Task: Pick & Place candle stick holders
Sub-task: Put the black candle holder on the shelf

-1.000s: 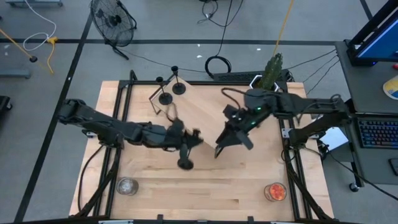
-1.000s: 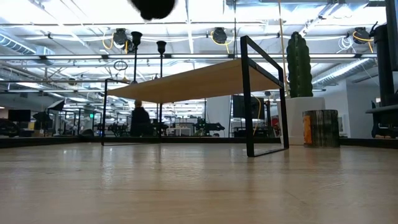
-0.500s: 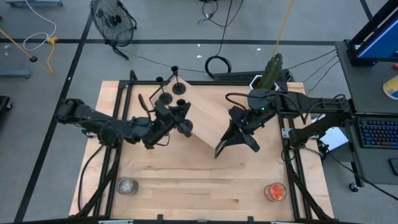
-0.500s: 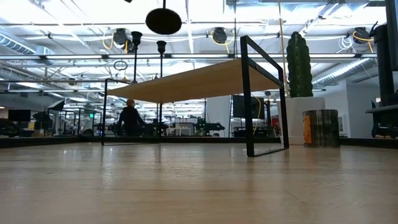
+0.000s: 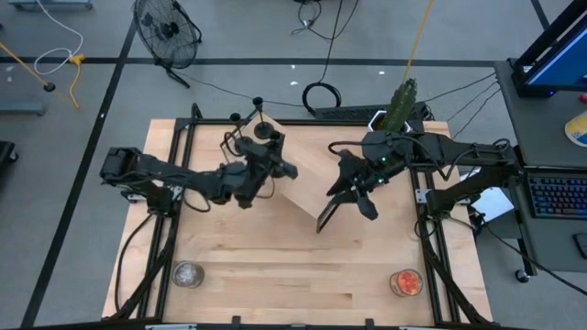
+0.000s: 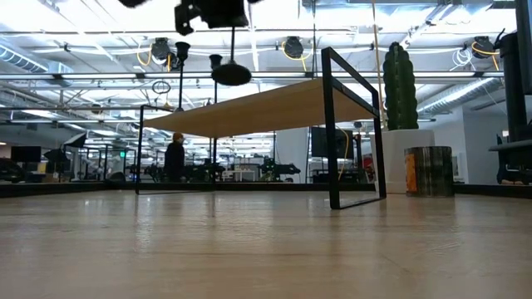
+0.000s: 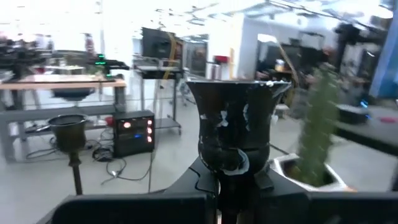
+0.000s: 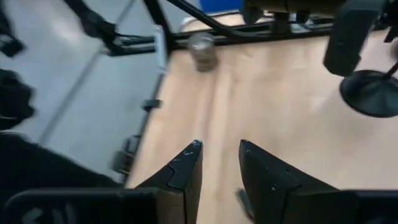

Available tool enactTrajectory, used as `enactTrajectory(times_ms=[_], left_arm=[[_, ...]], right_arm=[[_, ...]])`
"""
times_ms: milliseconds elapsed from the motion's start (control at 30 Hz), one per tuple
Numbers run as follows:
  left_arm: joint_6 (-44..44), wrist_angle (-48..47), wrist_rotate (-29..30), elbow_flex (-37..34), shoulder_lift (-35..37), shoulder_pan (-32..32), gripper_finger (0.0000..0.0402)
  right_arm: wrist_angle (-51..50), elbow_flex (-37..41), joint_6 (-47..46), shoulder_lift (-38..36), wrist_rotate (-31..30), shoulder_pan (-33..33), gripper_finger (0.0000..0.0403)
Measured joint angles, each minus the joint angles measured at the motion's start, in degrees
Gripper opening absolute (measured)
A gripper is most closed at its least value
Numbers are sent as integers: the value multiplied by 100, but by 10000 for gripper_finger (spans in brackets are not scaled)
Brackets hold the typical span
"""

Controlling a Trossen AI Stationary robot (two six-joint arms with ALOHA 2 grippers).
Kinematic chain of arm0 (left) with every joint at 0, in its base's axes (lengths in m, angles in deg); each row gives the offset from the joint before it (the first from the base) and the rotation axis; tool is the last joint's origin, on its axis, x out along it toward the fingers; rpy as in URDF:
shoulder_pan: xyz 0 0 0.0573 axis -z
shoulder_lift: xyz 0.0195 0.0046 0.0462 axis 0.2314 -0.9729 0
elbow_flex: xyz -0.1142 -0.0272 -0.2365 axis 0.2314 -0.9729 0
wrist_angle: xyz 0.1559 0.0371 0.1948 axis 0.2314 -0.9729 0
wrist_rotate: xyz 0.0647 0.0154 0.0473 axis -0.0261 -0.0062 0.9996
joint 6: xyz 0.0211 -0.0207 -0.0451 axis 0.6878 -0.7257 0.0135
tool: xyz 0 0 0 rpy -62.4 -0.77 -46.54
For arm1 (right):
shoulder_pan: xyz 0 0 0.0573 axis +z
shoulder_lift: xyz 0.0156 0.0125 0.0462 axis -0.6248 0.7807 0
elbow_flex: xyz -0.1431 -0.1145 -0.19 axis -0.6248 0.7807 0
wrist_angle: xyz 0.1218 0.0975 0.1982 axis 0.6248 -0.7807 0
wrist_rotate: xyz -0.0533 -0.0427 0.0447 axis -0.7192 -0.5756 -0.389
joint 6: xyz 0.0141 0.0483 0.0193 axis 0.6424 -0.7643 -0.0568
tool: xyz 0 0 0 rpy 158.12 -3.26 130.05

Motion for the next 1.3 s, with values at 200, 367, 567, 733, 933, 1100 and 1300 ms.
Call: enactTrajectory(times_ms=[200,367,567,733,933,1100,1300], left_arm=[[243,810,83,0,-497,-449,18],[523,1348,373,0,-910,-604,18],[879,1553,559,0,-983,-710,18],[976,1535,530,0,-984,-896,18],[1050,1436,493,0,-985,-1027,18],[1193,1341,504,0,-985,-1046,18],[709,814,545,0,-983,-1090,19]], right_arm=[[-370,0,962,0,-122,-156,97],[-782,0,1714,0,-115,-310,94],[-1014,0,2346,0,-113,-490,94],[-1044,0,2585,0,-110,-595,93],[-1083,0,2747,0,-105,-687,93],[-1082,0,2786,0,-107,-743,93],[-1082,0,2790,0,-107,-777,93]])
